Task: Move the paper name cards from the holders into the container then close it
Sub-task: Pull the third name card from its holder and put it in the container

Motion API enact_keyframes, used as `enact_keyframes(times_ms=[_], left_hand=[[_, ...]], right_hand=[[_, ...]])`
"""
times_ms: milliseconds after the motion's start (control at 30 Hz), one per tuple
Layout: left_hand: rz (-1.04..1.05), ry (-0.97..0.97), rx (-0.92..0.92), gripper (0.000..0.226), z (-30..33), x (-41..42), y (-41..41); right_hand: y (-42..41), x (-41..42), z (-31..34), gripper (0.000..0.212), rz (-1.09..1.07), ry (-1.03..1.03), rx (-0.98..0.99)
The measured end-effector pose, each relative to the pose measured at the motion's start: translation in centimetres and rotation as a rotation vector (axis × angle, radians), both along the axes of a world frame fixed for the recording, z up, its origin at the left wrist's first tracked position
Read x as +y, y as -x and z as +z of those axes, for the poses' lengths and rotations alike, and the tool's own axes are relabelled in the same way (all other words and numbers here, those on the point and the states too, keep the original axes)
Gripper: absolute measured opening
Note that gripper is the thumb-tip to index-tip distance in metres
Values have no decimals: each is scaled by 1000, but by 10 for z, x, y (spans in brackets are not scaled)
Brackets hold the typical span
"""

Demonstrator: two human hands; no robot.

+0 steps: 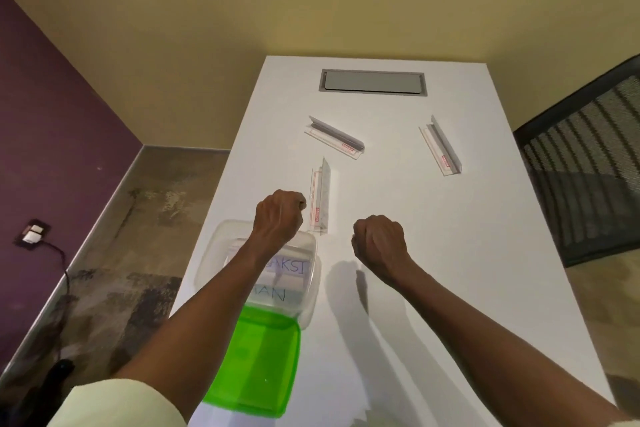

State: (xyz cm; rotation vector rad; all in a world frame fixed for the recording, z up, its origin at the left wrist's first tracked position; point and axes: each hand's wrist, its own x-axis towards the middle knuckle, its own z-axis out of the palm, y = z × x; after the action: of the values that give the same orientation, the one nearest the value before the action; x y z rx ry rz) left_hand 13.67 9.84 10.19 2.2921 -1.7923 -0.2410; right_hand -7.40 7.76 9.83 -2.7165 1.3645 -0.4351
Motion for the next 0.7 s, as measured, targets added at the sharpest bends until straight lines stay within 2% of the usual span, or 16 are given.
enact_keyframes(times_ms=[233,400,500,633,700], left_hand=[[41,27,127,24,-1,-22,33],[156,27,196,19,-11,-36,31],[209,-10,237,20,-20,-42,23],[163,-44,191,28,-27,-55,12],[161,-51,201,29,-29,-62,6]], right_hand=[[40,-21,-8,59,-80,8,6],[48,-32,-21,43,-121,-16,41],[44,-43,-32,42,-160,-200,47],[27,-57,-53,13,-226,-427,-5],[16,-60,-57,13,-216,-473,-7]])
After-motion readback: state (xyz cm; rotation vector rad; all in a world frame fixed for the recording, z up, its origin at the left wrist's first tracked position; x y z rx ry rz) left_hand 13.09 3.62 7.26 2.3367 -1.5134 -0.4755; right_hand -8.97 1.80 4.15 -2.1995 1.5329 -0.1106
